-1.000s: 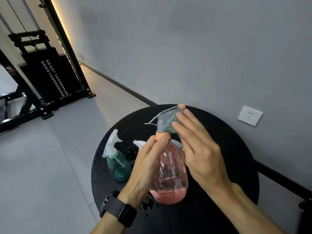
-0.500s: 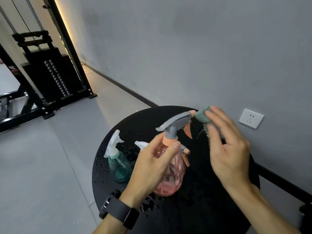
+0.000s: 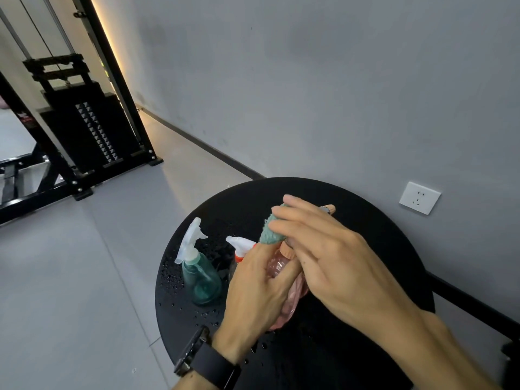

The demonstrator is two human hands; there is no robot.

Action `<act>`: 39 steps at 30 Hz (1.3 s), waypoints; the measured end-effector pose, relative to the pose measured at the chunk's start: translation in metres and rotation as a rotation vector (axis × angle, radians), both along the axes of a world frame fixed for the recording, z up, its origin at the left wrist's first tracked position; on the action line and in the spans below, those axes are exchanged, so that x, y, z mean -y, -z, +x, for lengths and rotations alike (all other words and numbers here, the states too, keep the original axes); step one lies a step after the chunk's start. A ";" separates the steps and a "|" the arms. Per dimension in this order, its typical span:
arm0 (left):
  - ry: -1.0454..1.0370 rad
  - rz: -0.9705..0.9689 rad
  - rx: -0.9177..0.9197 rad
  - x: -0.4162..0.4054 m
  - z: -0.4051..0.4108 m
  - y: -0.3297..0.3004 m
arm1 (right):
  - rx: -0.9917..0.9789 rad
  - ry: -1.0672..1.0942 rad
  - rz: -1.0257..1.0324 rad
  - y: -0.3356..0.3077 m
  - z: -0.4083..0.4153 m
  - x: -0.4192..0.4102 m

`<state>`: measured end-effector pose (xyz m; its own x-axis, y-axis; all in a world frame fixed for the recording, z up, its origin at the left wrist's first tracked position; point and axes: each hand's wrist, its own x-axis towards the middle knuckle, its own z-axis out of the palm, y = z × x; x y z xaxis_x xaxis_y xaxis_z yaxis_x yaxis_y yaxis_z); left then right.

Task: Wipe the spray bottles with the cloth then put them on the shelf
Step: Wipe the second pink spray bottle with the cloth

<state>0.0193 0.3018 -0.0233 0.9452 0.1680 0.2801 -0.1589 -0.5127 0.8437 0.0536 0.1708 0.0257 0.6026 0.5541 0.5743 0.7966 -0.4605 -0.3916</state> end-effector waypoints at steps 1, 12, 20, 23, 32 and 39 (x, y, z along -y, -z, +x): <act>-0.008 0.010 0.004 0.000 -0.001 0.000 | -0.007 -0.001 -0.006 0.000 0.001 0.001; 0.037 0.002 0.047 -0.009 -0.006 0.009 | -0.085 0.004 0.034 0.002 0.009 0.014; 0.072 0.050 0.054 -0.017 -0.015 0.007 | -0.179 0.131 0.080 0.009 0.028 0.037; 0.073 0.025 0.048 -0.018 -0.016 0.006 | -0.185 0.211 0.108 0.011 0.033 0.041; 0.068 0.025 -0.003 -0.016 -0.014 0.009 | -0.012 0.071 0.163 -0.012 -0.002 0.008; 0.061 -0.001 0.033 -0.018 -0.014 0.006 | -0.027 0.029 0.001 0.004 -0.001 -0.007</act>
<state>0.0053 0.3193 -0.0296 0.9439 0.1104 0.3111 -0.2177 -0.5005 0.8379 0.0524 0.1778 0.0212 0.6340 0.5357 0.5577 0.7718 -0.4830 -0.4135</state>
